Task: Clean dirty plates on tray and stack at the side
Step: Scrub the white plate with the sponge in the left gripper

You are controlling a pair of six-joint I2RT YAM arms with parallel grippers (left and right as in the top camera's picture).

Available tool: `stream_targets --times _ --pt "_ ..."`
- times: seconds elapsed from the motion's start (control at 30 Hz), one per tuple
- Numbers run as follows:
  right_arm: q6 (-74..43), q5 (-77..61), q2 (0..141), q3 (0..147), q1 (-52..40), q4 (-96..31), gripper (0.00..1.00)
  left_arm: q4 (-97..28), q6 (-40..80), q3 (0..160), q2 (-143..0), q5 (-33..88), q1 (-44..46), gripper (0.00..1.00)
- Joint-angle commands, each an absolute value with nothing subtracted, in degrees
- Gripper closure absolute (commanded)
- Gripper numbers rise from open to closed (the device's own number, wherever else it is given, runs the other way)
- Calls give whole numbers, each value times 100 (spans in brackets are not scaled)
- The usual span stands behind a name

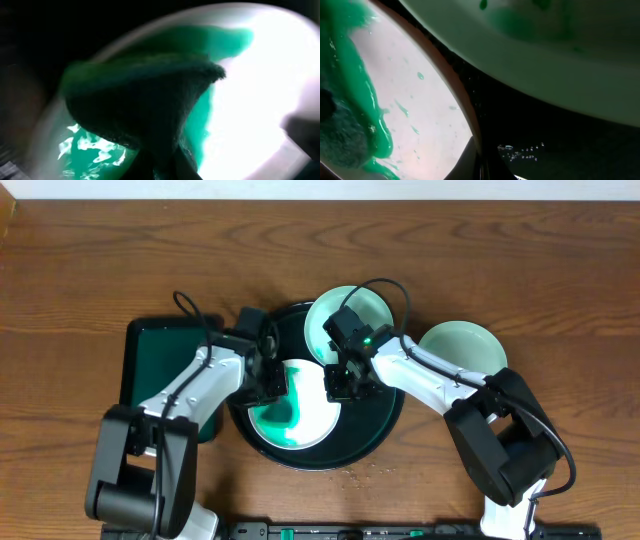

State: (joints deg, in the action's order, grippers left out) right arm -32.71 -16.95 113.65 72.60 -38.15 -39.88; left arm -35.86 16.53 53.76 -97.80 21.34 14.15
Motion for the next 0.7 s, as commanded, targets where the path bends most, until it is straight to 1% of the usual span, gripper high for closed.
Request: stream_targets --times 0.0,0.07,0.13,0.23,0.37,0.4,0.47,0.57,0.67 --pt "-3378 -1662 11454 7349 -3795 -3988 99 -3350 554 5304 -10147 4226 1573 93" --pt "-3378 -1664 11454 7349 -3795 -3988 99 -3306 561 5349 -10147 3946 1566 93" --pt "-3378 -1664 11454 7349 -3795 -3990 99 -3308 681 5424 -10147 3395 1553 93" --pt "-3380 -1667 11454 7349 -3791 -3988 99 -3454 1284 5655 -10121 1949 1503 93" --pt "-3378 -1684 11454 7349 -3791 -3997 99 -4215 2373 6184 -10095 -390 1492 93" --pt "-3378 -1684 11454 7349 -3791 -3999 99 -4313 2482 6239 -10095 -617 1494 93" --pt "-3380 -1684 11454 7349 -3791 -3994 99 -4423 2571 6259 -10095 -707 1492 93" --pt "-3380 -1684 11454 7349 -3791 -3990 99 -4543 2626 6208 -10097 -469 1553 93" --pt "-3380 -1684 11454 7349 -3791 -3990 99 -4574 2534 6062 -10106 421 1682 93"
